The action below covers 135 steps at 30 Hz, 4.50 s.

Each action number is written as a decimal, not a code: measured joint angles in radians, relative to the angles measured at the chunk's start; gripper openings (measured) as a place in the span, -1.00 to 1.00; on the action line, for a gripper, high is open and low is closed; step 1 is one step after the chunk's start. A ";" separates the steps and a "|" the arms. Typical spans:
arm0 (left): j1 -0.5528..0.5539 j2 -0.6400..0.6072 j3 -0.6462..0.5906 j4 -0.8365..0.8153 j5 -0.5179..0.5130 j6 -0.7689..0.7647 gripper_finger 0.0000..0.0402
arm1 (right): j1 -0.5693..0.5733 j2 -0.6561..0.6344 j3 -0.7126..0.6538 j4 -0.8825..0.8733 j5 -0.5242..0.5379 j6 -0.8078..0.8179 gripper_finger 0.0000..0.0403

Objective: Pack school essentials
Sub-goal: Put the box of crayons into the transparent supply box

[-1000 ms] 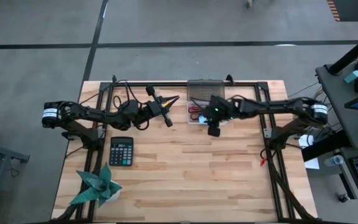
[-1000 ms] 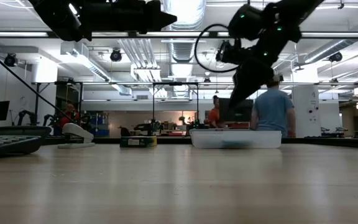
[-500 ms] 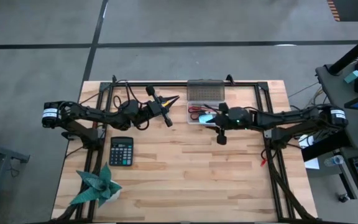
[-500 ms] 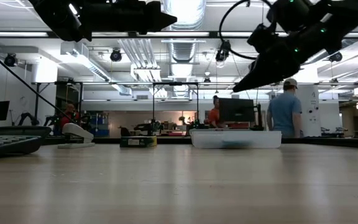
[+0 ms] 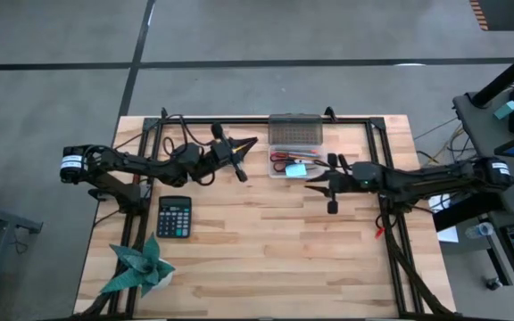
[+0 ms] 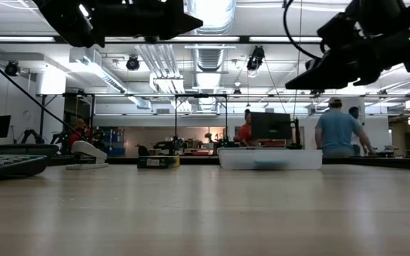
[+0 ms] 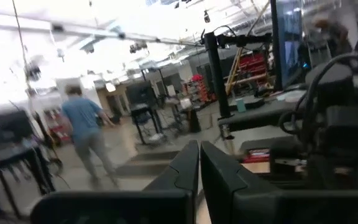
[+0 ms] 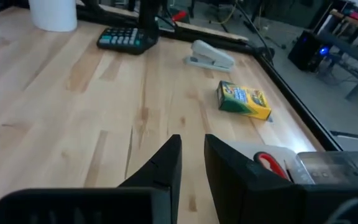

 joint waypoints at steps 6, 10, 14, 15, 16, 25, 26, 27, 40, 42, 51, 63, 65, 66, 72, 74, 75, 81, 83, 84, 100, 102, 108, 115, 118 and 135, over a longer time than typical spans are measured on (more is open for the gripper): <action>0.000 0.000 0.000 -0.120 0.000 -0.235 -1.00 | 0.019 -0.133 -0.054 -0.001 -0.009 -0.031 -0.71; 0.000 0.000 0.000 -0.196 -0.022 -0.391 -1.00 | 0.022 -0.234 -0.075 0.002 -0.031 -0.036 -0.71; 0.000 0.000 0.000 -0.245 -0.079 -0.528 -1.00 | 0.022 -0.308 -0.098 -0.005 -0.062 -0.036 -0.71; -0.001 0.000 0.000 -0.255 -0.103 -0.560 -1.00 | 0.022 -0.322 -0.102 -0.007 -0.062 -0.036 -0.71; -0.001 0.000 0.000 -0.267 -0.129 -0.591 -1.00 | 0.022 -0.334 -0.104 -0.009 -0.062 -0.038 -0.71; 0.000 0.000 0.000 -0.559 -0.295 -0.923 -1.00 | 0.022 -0.355 -0.108 -0.016 -0.061 -0.050 -0.71; 0.000 0.000 0.000 -0.597 -0.301 -0.962 -1.00 | 0.022 -0.355 -0.108 -0.016 -0.061 -0.050 -0.71; 0.000 0.000 0.002 -0.645 -0.312 -1.000 -1.00 | 0.022 -0.355 -0.108 -0.014 -0.061 -0.050 -0.71; 0.004 0.147 0.265 -1.149 -0.362 -1.190 -1.00 | 0.022 -0.355 -0.098 -0.006 -0.061 -0.053 -0.71; 0.012 0.196 0.339 -1.264 -0.359 -1.192 -1.00 | 0.022 -0.355 -0.098 -0.007 -0.061 -0.053 -0.71; 0.098 0.400 0.585 -1.614 -0.259 -1.242 -1.00 | 0.022 -0.356 -0.097 -0.009 -0.060 -0.052 -0.71; 0.144 0.455 0.600 -1.642 -0.217 -1.207 -0.59 | 0.022 -0.356 -0.096 -0.033 -0.060 -0.076 -0.71; 0.144 0.455 0.600 -1.646 -0.216 -1.207 -0.39 | 0.022 -0.355 -0.096 -0.034 -0.060 -0.077 -0.71; 0.144 0.455 0.600 -1.646 -0.216 -1.207 -0.29 | 0.022 -0.356 -0.096 -0.034 -0.060 -0.077 -0.71; 0.145 0.463 0.598 -1.650 -0.216 -1.212 0.33 | 0.022 -0.354 -0.096 -0.033 -0.060 -0.085 -0.71; 0.146 0.463 0.597 -1.664 -0.228 -1.213 0.51 | 0.022 -0.354 -0.096 -0.033 -0.060 -0.085 -0.71; 0.146 0.463 0.595 -1.673 -0.247 -1.214 0.58 | 0.022 -0.354 -0.096 -0.033 -0.060 -0.085 -0.71; 0.164 0.463 0.594 -1.699 -0.256 -1.215 0.84 | 0.022 -0.354 -0.096 -0.034 -0.060 -0.085 -0.72; 0.180 0.463 0.593 -1.704 -0.228 -1.216 0.85 | 0.022 -0.354 -0.096 -0.034 -0.060 -0.085 -0.72; 0.187 0.463 0.592 -1.707 -0.216 -1.217 0.85 | 0.022 -0.354 -0.096 -0.033 -0.060 -0.085 -0.72; 0.217 0.462 0.517 -1.647 -0.204 -1.260 0.86 | 0.022 -0.354 -0.096 -0.034 -0.060 -0.083 -0.72; 0.216 0.462 0.517 -1.647 -0.202 -1.260 0.86 | 0.022 -0.354 -0.096 -0.033 -0.060 -0.083 -0.72; 0.216 0.462 0.520 -1.634 -0.194 -1.260 0.86 | 0.022 -0.354 -0.096 -0.034 -0.060 -0.083 -0.72; 0.216 0.462 0.522 -1.574 -0.173 -1.216 0.86 | 0.021 -0.354 -0.096 -0.036 -0.060 -0.087 -0.73; 0.216 0.462 0.526 -1.574 -0.182 -1.223 0.86 | 0.021 -0.354 -0.096 -0.041 -0.060 -0.093 -0.73; 0.214 0.460 0.526 -1.535 -0.175 -1.211 0.98 | 0.021 -0.354 -0.096 -0.055 -0.060 -0.103 -0.73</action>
